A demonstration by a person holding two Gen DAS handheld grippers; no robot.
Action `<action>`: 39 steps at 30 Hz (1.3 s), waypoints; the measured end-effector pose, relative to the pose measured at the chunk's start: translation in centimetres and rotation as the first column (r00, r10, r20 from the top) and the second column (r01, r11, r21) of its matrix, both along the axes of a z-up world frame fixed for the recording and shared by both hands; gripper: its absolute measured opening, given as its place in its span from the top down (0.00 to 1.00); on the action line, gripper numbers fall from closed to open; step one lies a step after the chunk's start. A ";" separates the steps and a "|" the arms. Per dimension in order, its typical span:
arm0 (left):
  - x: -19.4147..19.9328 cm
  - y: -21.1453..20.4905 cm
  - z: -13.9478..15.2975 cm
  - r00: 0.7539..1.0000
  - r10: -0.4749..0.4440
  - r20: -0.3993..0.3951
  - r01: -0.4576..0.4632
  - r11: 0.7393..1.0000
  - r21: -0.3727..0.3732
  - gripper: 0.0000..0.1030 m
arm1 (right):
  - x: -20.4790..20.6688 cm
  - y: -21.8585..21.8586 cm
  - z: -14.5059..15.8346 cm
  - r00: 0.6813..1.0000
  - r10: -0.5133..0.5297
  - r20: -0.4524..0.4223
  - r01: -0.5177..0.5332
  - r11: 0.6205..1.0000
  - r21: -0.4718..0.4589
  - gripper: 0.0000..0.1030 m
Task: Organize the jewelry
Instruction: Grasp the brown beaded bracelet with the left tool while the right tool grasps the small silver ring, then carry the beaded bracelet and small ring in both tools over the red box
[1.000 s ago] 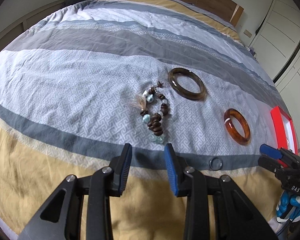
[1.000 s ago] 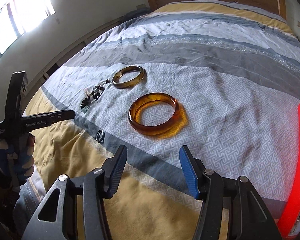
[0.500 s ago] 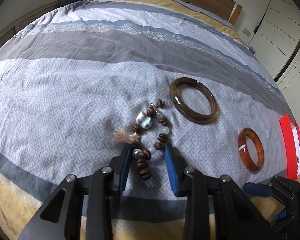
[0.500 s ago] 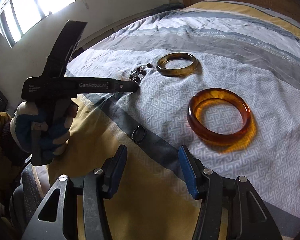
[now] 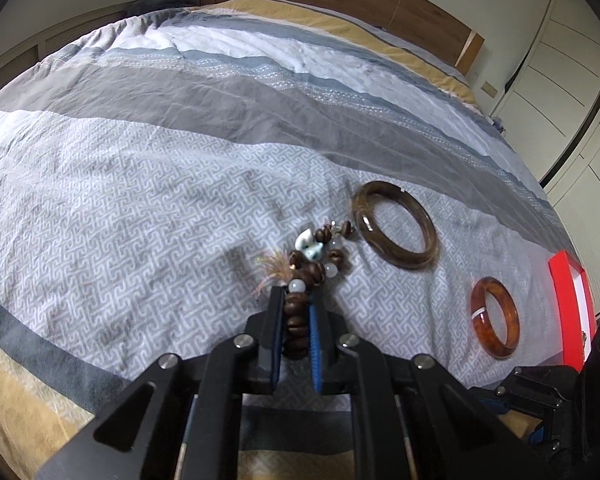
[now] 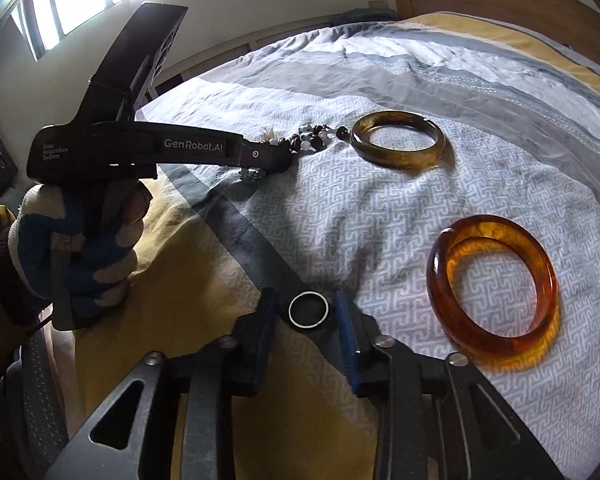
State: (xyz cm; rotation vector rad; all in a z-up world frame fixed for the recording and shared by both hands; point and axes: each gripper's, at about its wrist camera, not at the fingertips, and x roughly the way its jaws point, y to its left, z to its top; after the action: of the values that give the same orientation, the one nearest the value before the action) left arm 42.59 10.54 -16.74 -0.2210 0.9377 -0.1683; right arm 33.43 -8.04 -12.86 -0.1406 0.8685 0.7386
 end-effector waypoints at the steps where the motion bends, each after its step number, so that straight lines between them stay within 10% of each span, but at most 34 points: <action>1: -0.2 0.0 0.2 1.000 -0.001 0.001 0.001 1.000 -0.001 0.90 | 0.0 0.1 0.0 1.000 0.003 -0.001 -0.003 1.000 -0.004 0.80; 20: -8.5 -5.8 9.7 0.990 -0.114 0.083 0.112 0.993 0.027 0.90 | -6.6 -7.3 7.9 0.986 -0.155 0.058 0.151 0.986 0.064 0.80; 39: -8.4 -32.6 14.1 0.864 -0.487 0.130 0.493 0.870 -0.015 0.90 | -10.9 -32.4 12.4 0.833 -0.534 0.142 0.532 0.845 0.054 0.80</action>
State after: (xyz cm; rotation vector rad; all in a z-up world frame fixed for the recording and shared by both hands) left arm 34.21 -22.10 -2.63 -0.0084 0.8529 -0.6710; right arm 22.56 -40.40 -0.50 0.0607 0.7078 0.2008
